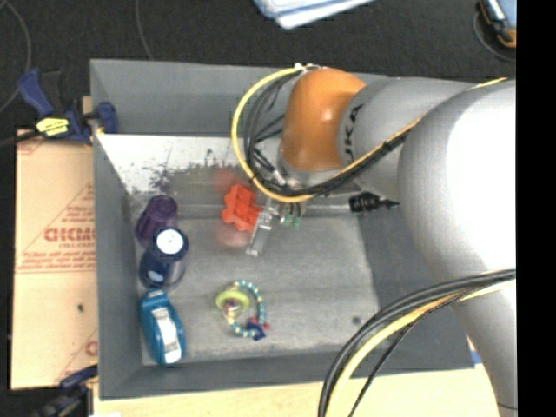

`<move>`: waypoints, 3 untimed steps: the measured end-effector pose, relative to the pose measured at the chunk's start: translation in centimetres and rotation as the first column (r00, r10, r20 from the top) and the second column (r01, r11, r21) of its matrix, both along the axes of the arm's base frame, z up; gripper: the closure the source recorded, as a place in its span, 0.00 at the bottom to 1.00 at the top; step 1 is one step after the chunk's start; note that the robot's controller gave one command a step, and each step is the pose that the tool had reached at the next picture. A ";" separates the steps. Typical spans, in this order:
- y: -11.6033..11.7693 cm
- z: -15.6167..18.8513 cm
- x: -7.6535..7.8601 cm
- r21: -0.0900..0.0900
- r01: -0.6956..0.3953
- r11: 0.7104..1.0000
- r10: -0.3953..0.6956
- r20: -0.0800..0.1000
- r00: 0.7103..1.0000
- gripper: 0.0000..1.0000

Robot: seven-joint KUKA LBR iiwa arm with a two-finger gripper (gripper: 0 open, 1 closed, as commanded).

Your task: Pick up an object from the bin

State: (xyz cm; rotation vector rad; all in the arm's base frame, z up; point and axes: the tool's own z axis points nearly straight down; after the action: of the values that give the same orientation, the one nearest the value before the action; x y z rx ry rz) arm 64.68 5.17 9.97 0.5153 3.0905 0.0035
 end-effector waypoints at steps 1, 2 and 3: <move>-0.4 -2.3 -0.7 0.003 0.610 0.792 -0.610 -0.001 0.792 0.00; 2.0 -2.5 -0.9 0.000 0.222 0.975 -0.222 0.008 0.975 1.00; 2.4 -2.5 -0.9 -0.001 0.101 0.995 -0.101 0.008 0.995 1.00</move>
Offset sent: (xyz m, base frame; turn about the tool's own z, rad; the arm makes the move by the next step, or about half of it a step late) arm -0.0137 0.0362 -0.0297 -0.1313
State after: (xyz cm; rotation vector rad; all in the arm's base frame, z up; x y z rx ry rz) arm 63.76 7.55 7.45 0.6689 3.0521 0.0022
